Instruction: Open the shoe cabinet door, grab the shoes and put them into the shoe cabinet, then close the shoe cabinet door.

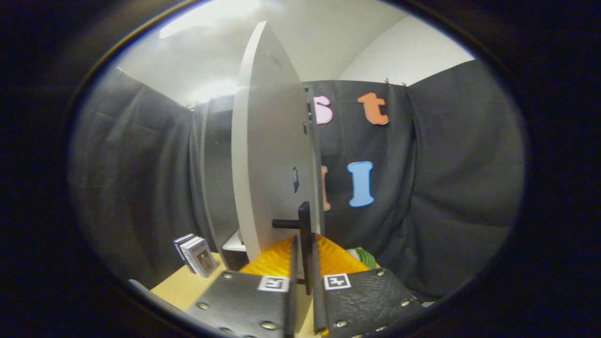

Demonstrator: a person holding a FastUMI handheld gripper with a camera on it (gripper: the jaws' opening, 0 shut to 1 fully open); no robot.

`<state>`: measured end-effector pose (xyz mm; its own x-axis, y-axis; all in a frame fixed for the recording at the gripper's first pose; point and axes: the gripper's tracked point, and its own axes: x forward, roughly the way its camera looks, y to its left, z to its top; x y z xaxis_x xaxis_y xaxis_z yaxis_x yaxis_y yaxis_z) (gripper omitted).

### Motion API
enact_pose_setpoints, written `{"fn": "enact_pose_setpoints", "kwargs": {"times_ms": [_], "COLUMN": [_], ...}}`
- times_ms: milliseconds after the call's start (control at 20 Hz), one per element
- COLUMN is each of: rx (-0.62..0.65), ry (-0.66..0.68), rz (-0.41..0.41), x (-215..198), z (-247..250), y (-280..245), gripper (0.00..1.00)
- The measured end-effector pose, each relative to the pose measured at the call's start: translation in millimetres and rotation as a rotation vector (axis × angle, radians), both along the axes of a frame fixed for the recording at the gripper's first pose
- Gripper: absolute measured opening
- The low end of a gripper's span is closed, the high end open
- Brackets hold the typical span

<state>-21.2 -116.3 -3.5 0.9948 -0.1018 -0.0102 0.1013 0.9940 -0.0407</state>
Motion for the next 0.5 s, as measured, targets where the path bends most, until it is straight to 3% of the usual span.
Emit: {"fn": "enact_pose_setpoints", "kwargs": {"times_ms": [50,500], "rx": [0.014,0.021], "ry": [-0.003,-0.019], "rz": [-0.008,-0.090], "x": [-1.5,-15.8], "z": [-0.2,10.2], "y": [-4.4,-62.4], "gripper": [0.09,0.09]}}
